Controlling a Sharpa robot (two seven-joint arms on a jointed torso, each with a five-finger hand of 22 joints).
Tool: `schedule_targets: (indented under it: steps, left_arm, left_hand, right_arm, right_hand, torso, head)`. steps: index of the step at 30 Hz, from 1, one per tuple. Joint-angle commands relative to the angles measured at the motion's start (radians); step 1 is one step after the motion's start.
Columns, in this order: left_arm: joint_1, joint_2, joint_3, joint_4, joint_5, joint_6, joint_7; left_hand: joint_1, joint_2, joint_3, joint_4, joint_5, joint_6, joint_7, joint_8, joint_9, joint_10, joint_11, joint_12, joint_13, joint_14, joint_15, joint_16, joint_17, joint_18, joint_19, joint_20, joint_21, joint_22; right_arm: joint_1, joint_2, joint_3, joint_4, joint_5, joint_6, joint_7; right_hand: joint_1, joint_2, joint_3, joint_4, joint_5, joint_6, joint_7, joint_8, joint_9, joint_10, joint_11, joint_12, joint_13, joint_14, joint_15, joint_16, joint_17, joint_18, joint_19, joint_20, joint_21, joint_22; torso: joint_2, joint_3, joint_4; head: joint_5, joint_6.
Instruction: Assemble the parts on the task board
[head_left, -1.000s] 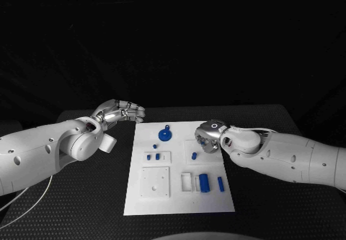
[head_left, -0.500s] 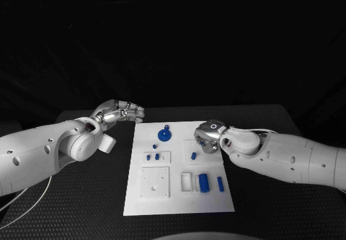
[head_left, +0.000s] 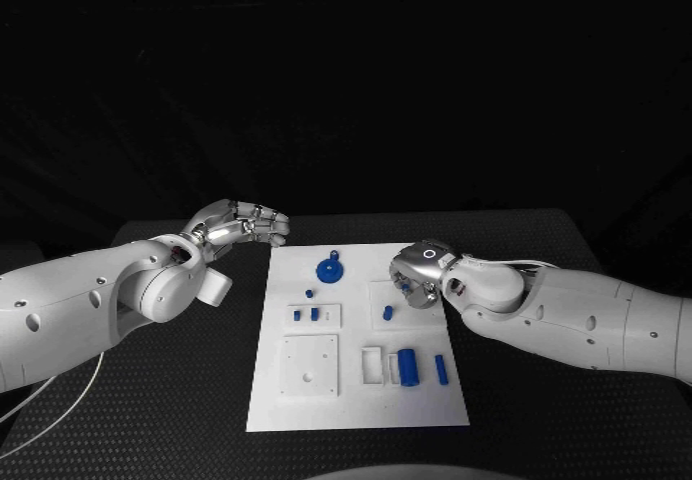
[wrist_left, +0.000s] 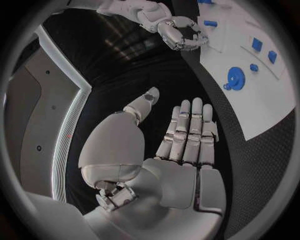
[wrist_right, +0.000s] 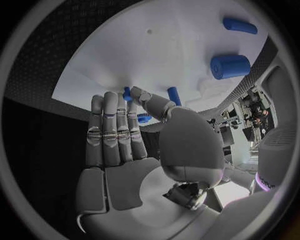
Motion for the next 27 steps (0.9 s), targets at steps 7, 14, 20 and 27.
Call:
schedule_targets:
  steps: [7,14,20,27]
  left_arm:
    - [0.000,0.002,0.000,-0.001,0.007,0.014,0.007]
    - [0.000,0.003,0.000,-0.005,0.009,0.014,0.007]
    - [0.000,0.003,0.000,-0.010,0.013,0.014,0.008]
    - [0.000,0.011,0.000,-0.021,0.016,0.011,0.010]
  left_hand:
    - [0.007,0.006,-0.002,0.005,0.003,-0.001,0.003,0.003,-0.002,0.006,0.004,0.001,-0.002,0.007,0.000,0.002,0.002,0.015,0.003,0.000,-0.006,0.001]
    - [0.007,0.006,-0.002,0.005,0.003,-0.002,0.003,0.003,-0.002,0.006,0.004,0.000,-0.002,0.006,0.000,0.002,0.002,0.015,0.004,0.000,-0.007,0.002]
    - [0.007,0.006,-0.002,0.005,0.003,-0.002,0.003,0.003,-0.002,0.006,0.004,0.000,-0.003,0.006,0.000,0.002,0.002,0.015,0.004,0.000,-0.007,0.002]
    - [0.008,0.006,-0.002,0.004,0.003,-0.002,0.003,0.003,-0.003,0.006,0.004,0.000,-0.003,0.006,0.000,0.002,0.003,0.015,0.004,0.000,-0.008,0.002]
  right_arm:
    - [0.018,-0.013,0.002,0.024,0.024,0.004,0.021]
    - [0.028,-0.031,0.005,0.044,0.066,0.014,0.036]
    - [0.028,-0.054,0.023,0.095,0.121,-0.022,0.063]
    - [0.038,-0.054,0.033,0.145,0.161,-0.080,0.085]
  right_hand:
    - [0.007,-0.005,0.008,0.000,0.003,0.007,-0.001,0.006,0.002,0.010,-0.004,0.002,0.047,0.003,-0.005,0.007,0.004,0.014,0.008,0.002,0.005,0.022]
    - [0.006,-0.004,0.008,0.001,0.003,0.006,-0.001,0.005,0.003,0.010,-0.004,0.002,0.048,0.003,-0.005,0.007,0.005,0.014,0.008,0.001,0.006,0.022]
    - [0.005,-0.003,0.008,0.001,0.004,0.005,0.000,0.005,0.004,0.008,-0.004,0.001,0.050,0.002,-0.005,0.006,0.007,0.014,0.007,0.001,0.006,0.021]
    - [0.004,-0.002,0.008,0.001,0.004,0.005,0.000,0.004,0.005,0.007,-0.003,0.000,0.051,0.001,-0.005,0.005,0.008,0.014,0.007,0.001,0.006,0.021]
  torso:
    - [0.000,-0.0008,0.0000]
    - [0.000,-0.0001,0.0002]
    - [0.000,0.0001,-0.0008]
    - [-0.002,-0.0012,-0.0014]
  head:
    - [0.000,0.001]
    - [0.001,0.000]
    - [0.012,-0.001]
    - [0.043,0.003]
